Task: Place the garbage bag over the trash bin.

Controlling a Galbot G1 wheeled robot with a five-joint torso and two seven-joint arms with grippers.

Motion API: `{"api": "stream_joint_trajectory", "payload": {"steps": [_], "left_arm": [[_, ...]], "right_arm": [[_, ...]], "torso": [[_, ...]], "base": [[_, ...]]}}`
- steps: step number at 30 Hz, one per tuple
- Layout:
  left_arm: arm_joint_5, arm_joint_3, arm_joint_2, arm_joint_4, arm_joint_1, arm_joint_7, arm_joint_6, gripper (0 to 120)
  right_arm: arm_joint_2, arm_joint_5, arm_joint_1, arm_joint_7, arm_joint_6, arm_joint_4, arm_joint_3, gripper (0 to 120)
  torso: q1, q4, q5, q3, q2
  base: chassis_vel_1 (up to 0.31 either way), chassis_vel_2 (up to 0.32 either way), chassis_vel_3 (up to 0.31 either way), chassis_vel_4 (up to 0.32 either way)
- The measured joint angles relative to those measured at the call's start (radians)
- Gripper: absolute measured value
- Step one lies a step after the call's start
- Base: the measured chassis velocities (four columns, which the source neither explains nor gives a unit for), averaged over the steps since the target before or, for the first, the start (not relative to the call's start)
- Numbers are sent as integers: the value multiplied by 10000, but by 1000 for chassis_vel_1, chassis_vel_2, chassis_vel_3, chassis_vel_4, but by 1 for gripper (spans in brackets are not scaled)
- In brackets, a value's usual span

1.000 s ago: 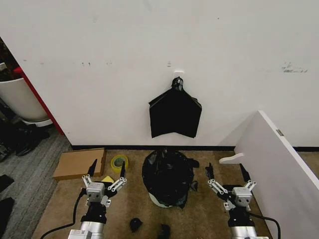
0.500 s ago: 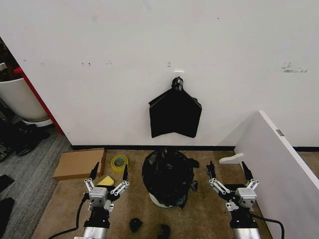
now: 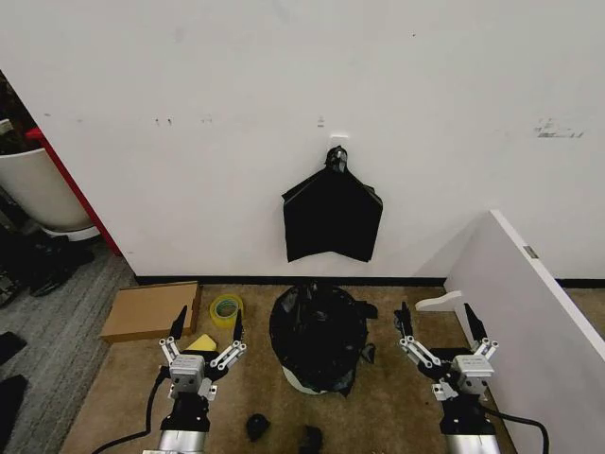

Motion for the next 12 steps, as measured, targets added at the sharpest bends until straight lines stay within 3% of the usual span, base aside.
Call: {"api": "stream_joint_trajectory", "payload": {"steps": [12], "left_arm": [[78, 170, 8, 154, -45, -2, -53, 100]], "right_arm": [[104, -132, 80, 5, -96, -41, -136, 100]], "torso": [[1, 0, 0, 0, 0]], "base": [[0, 0, 0, 0]]}}
